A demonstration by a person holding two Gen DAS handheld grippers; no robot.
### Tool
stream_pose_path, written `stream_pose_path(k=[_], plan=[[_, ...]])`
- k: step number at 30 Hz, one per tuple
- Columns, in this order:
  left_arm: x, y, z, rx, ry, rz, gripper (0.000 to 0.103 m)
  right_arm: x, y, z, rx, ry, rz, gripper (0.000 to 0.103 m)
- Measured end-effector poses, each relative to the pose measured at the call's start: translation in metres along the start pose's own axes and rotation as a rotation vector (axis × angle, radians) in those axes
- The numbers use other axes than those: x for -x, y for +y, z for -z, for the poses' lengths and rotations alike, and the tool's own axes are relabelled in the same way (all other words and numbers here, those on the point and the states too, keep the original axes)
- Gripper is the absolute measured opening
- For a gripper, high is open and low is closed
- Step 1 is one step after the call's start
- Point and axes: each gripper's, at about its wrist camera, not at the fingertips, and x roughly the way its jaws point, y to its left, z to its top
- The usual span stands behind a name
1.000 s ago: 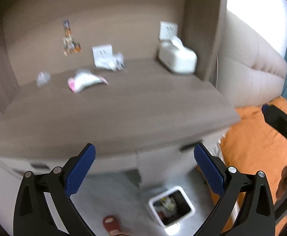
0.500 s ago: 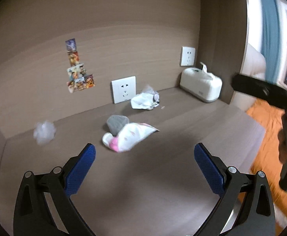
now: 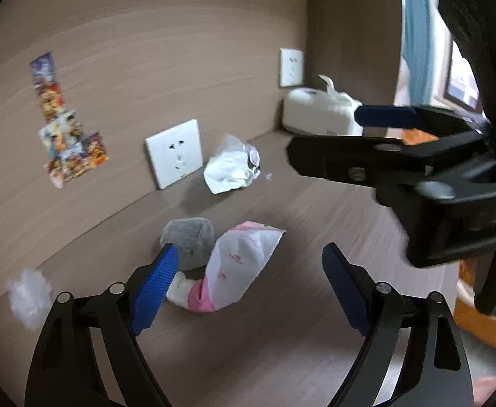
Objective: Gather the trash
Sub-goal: 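Grasp the pink-and-white bag with the left tool while the right tool grasps the clear plastic bag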
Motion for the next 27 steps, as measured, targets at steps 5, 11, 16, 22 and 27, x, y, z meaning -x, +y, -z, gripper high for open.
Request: stream_pose_path(k=[5, 11, 16, 22, 27], plan=[[-0.016, 0.009, 0.004, -0.049, 0.035, 0.05, 0.078, -0.032, -0.005, -0.002, -0.012, 0.027, 0.024, 0.099], [-0.032, 0.017, 0.006, -0.118, 0.067, 0.114, 0.074, -0.057, -0.011, -0.007, -0.04, 0.026, 0.055, 0.099], [-0.048, 0.015, 0.01, -0.192, 0.134, 0.154, 0.054, -0.08, -0.018, -0.011, -0.049, 0.037, 0.079, 0.099], [-0.058, 0.013, 0.011, -0.203, 0.166, 0.167, 0.046, -0.122, -0.024, -0.019, -0.048, 0.098, 0.074, 0.099], [-0.069, 0.013, 0.009, -0.191, 0.186, 0.178, 0.043, -0.158, -0.02, -0.019, -0.041, 0.183, 0.037, 0.099]])
